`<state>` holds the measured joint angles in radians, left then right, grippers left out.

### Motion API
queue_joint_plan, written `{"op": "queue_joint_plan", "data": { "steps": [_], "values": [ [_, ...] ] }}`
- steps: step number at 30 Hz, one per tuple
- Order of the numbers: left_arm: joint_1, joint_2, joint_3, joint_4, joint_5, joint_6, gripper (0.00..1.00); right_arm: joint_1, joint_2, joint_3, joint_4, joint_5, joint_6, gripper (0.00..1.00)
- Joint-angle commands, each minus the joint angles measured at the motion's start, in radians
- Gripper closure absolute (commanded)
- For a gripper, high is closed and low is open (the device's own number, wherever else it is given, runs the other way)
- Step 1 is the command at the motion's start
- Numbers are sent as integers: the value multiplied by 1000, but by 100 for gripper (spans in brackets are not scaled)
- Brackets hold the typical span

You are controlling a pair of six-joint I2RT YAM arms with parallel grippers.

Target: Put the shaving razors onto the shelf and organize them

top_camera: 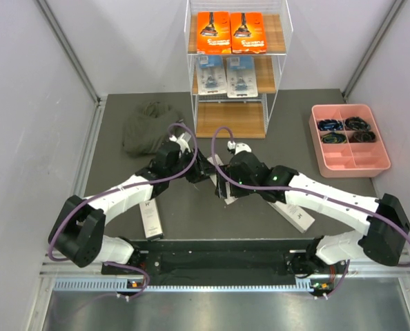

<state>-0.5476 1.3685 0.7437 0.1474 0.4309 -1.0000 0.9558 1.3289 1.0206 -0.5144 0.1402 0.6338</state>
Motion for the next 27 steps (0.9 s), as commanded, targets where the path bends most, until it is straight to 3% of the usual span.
{"op": "queue_joint_plan", "data": {
  "steps": [1, 9, 19, 22, 27],
  "values": [
    [29, -17, 2, 69, 40, 29, 54, 15, -79, 30, -4, 48, 4, 15],
    [152, -19, -17, 118, 170, 60, 54, -2, -252, -60, 33, 50, 47, 8],
    [213, 55, 45, 256, 604, 181, 57, -209, -398, -280, 272, -364, 49, 7],
    [213, 24, 43, 285, 672, 179, 57, -226, -399, -339, 359, -453, 78, 7],
    [213, -17, 31, 324, 727, 153, 56, -270, -392, -473, 671, -586, 225, 8]
  ]
}}
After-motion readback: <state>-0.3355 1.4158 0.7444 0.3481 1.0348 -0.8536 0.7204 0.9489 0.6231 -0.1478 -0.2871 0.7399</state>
